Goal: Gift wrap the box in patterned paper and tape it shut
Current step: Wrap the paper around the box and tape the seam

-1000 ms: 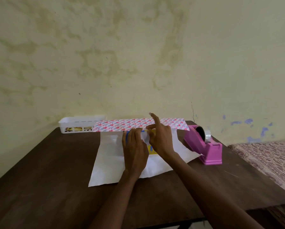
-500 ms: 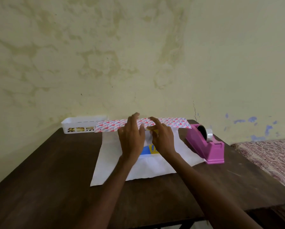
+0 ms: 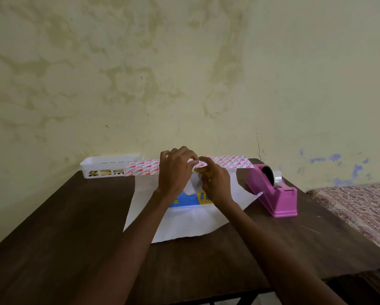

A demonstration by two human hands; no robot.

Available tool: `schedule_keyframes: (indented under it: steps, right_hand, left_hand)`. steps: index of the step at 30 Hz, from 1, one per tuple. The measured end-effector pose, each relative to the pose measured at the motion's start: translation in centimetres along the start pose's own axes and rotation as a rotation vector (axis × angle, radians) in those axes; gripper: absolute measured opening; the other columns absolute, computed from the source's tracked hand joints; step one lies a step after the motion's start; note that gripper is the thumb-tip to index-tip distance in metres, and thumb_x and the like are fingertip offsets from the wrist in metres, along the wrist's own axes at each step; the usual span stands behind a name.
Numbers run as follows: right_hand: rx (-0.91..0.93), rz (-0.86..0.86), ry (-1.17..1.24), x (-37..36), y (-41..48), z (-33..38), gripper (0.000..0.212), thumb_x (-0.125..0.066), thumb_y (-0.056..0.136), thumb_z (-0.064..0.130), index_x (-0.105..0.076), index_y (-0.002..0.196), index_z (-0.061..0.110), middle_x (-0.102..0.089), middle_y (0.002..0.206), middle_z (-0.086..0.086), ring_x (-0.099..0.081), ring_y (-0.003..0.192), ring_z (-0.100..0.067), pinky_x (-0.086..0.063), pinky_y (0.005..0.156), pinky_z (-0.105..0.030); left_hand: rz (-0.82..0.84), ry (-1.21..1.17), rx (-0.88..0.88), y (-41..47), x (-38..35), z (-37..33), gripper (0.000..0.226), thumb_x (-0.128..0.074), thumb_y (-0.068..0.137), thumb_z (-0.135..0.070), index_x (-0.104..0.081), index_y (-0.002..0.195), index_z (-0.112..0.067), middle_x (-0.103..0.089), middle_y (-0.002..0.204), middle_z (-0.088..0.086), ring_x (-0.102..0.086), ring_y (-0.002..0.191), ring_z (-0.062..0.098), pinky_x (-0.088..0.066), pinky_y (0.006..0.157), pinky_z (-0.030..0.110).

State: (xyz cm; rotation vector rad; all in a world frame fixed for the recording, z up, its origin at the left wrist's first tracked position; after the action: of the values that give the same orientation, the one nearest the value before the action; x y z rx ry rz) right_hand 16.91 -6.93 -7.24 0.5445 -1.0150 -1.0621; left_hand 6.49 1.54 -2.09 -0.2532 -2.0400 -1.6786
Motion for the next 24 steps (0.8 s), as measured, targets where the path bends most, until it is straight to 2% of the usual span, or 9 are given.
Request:
schedule_keyframes:
  steps: [5,9,11,14,18,20,22,24]
  right_hand:
    - [-0.126,0.037,0.08,-0.1,0.2,-0.7,0.042,-0.066,0.084,0.003,-0.063,0.12,0.025,-0.076,0.097,0.002,-0.072,0.09,-0.014,-0.058,0.08,-0.029]
    - [-0.204,0.073,0.125,0.0,0.6,-1.3,0.048,-0.063,0.077,-0.003,-0.065,0.116,0.027,-0.076,0.093,0.004,-0.071,0.087,-0.011,-0.058,0.075,-0.031]
    - [-0.223,0.089,0.132,0.0,0.8,-1.4,0.052,-0.064,0.075,-0.004,-0.066,0.115,0.027,-0.076,0.095,0.006,-0.071,0.087,-0.008,-0.059,0.076,-0.031]
    - [-0.271,0.123,0.193,0.1,1.3,-1.3,0.052,-0.066,0.072,-0.006,-0.069,0.113,0.027,-0.075,0.096,0.011,-0.07,0.089,0.001,-0.059,0.08,-0.029]
    - [-0.349,0.212,0.33,0.4,1.7,-1.9,0.058,-0.06,0.067,-0.01,-0.072,0.114,0.022,-0.076,0.099,0.001,-0.07,0.098,-0.008,-0.058,0.088,-0.037]
    - [-0.426,0.249,0.474,0.8,1.8,-2.0,0.055,-0.056,0.072,-0.016,-0.072,0.114,0.016,-0.076,0.1,-0.006,-0.069,0.102,-0.014,-0.057,0.09,-0.038]
    - [-0.51,0.266,0.619,1.4,1.9,-1.8,0.046,-0.054,0.081,-0.016,-0.073,0.113,0.01,-0.075,0.102,-0.011,-0.07,0.097,-0.022,-0.058,0.087,-0.039]
    - [-0.566,0.285,0.746,1.8,1.9,-1.7,0.038,-0.052,0.088,-0.012,-0.072,0.116,0.006,-0.074,0.101,-0.016,-0.069,0.087,-0.023,-0.06,0.078,-0.033]
  left_hand:
    - [-0.004,0.023,-0.001,-0.8,-0.6,-0.4,0.002,-0.072,0.084,-0.021,-0.07,0.085,-0.021,-0.067,0.093,-0.007,-0.062,0.079,0.016,-0.037,0.073,0.026]
    - [0.018,-0.073,0.105,-1.6,-1.5,0.0,0.006,-0.069,0.085,-0.015,-0.069,0.084,-0.021,-0.063,0.095,-0.008,-0.062,0.076,0.013,-0.035,0.06,0.019]
    - [0.009,-0.117,0.144,-1.9,-2.0,0.3,0.008,-0.067,0.086,-0.014,-0.068,0.085,-0.022,-0.062,0.097,-0.01,-0.062,0.076,0.012,-0.039,0.054,0.019]
    - [-0.019,-0.184,0.21,-2.3,-2.4,0.8,0.007,-0.067,0.087,-0.015,-0.069,0.088,-0.022,-0.061,0.099,-0.009,-0.062,0.079,0.013,-0.047,0.057,0.023]
    - [-0.01,-0.193,0.217,-2.5,-2.8,1.0,0.005,-0.069,0.086,-0.017,-0.07,0.089,-0.02,-0.061,0.099,-0.006,-0.062,0.08,0.015,-0.042,0.057,0.02]
    - [-0.008,-0.187,0.228,-2.5,-2.9,1.0,0.005,-0.07,0.086,-0.018,-0.07,0.09,-0.021,-0.062,0.1,-0.006,-0.062,0.08,0.014,-0.038,0.058,0.018]
    - [-0.013,-0.182,0.24,-2.5,-3.0,1.0,0.006,-0.07,0.086,-0.02,-0.071,0.092,-0.022,-0.062,0.1,-0.007,-0.062,0.08,0.014,-0.038,0.058,0.017]
    - [-0.021,-0.184,0.238,-2.6,-3.3,1.0,0.006,-0.07,0.086,-0.022,-0.071,0.092,-0.023,-0.063,0.1,-0.007,-0.061,0.08,0.014,-0.043,0.059,0.019]
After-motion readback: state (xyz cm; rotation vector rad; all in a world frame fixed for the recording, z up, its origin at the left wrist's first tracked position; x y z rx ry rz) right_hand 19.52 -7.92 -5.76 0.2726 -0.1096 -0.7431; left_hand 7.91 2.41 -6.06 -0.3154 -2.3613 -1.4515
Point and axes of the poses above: each hand's wrist, its own y-axis towards the middle knuckle, its own x-axis out of the back of the hand, z = x × y, the point moved 6 cm from there along y, towards the middle knuckle
